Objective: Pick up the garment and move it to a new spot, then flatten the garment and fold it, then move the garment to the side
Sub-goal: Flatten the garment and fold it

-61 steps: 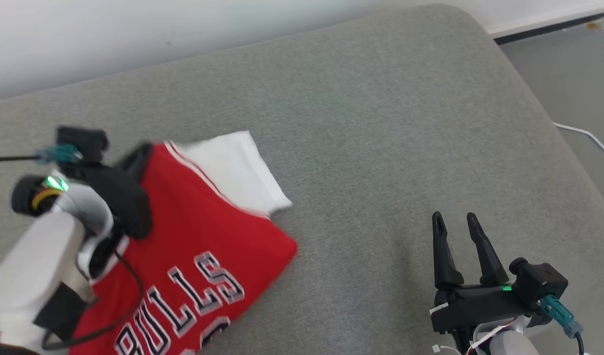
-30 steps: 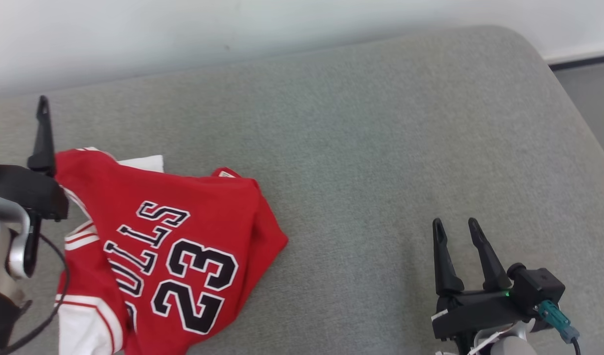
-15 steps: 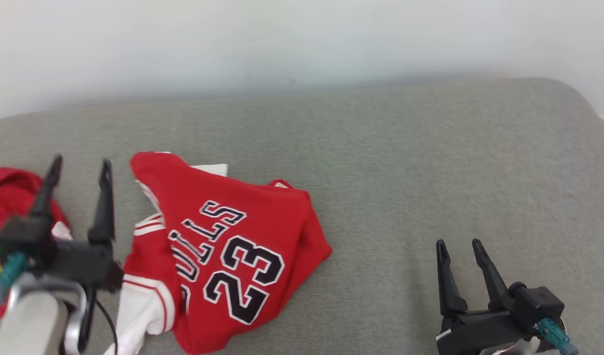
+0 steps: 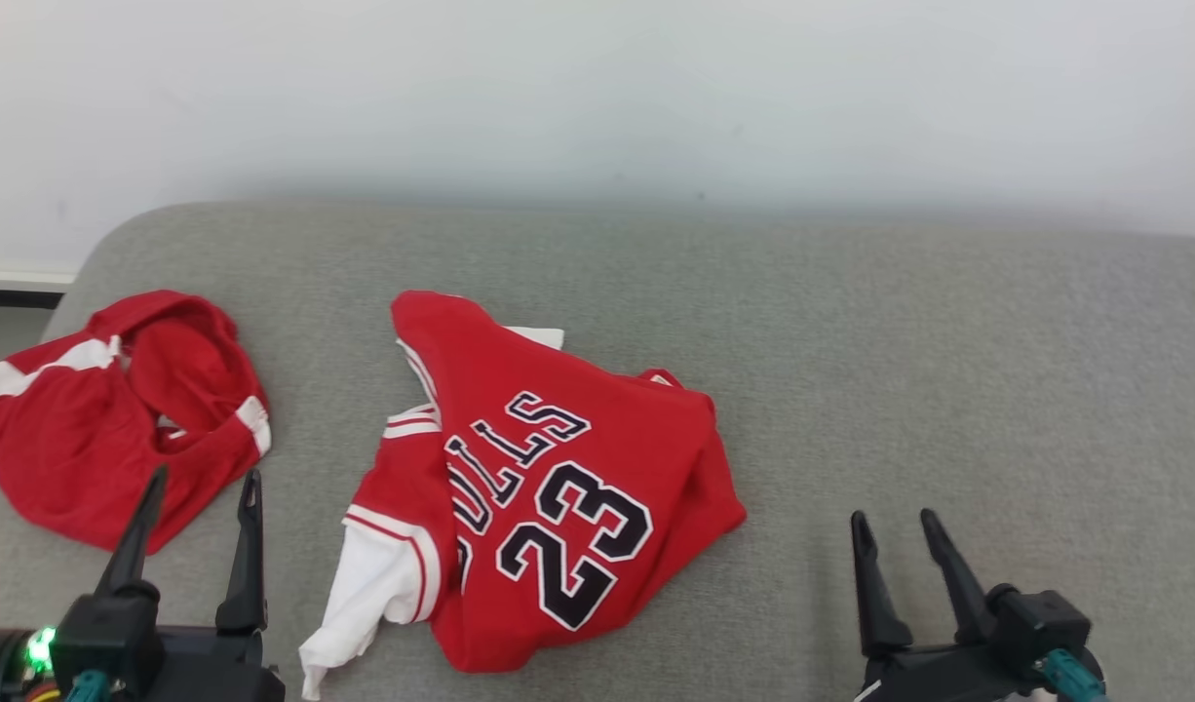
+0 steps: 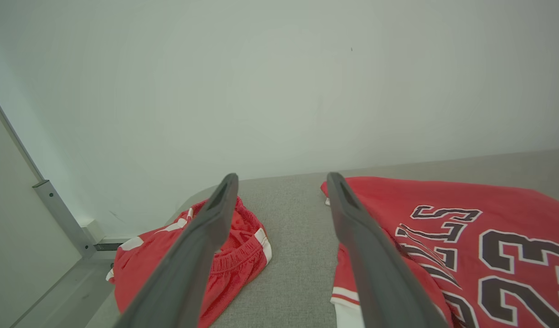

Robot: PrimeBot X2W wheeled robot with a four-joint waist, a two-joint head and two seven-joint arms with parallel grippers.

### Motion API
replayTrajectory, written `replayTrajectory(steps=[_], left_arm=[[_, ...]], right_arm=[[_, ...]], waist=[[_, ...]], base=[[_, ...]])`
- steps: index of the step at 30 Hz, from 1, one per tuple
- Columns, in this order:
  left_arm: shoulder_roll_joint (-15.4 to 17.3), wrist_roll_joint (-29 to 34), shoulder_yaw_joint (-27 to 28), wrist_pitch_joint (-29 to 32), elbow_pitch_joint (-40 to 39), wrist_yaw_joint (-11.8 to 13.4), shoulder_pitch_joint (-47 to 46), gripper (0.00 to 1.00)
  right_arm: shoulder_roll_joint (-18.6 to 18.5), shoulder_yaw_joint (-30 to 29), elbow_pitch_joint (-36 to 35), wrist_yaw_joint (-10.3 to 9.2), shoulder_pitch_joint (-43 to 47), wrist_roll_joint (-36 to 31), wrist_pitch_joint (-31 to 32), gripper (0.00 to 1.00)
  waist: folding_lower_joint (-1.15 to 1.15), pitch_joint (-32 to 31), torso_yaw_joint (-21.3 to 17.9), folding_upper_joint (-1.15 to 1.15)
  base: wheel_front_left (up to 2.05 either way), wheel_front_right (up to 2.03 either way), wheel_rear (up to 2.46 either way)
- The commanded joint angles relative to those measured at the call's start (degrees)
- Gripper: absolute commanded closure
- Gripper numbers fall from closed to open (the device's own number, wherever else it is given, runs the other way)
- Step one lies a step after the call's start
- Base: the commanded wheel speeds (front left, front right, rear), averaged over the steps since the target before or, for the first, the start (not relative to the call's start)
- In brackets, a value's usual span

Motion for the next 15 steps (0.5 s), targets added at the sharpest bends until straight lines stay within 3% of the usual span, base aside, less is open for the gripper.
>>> replayTrajectory(steps=[1, 9, 15], left_arm=[[-1.2, 1.1, 1.1, -0.2, -0.8, 0.5, 1.6, 0.0], [-4.6, 5.0, 3.8, -0.2, -2.5, 0.5, 6.3, 0.0], [-7.3, 7.1, 5.5, -0.2, -2.5, -1.0, 8.6, 0.0]], right_arm=[[0.1, 0.6, 1.1, -0.13, 0.0, -0.3, 0.0, 0.0], [-0.2, 3.2, 7.9, -0.13, -3.8, -0.8, 0.5, 0.0], [-1.7, 5.9, 14.5, -0.13, -9.1, -0.1, 2.7, 0.0]], waist=[[0.01, -1.0, 1.8, 0.0], [0.01, -1.1, 3.3, 0.0], [0.01, -0.7, 4.7, 0.0]], base=[[0.0, 0.0, 0.0], [0.0, 0.0, 0.0], [0.0, 0.0, 0.0]])
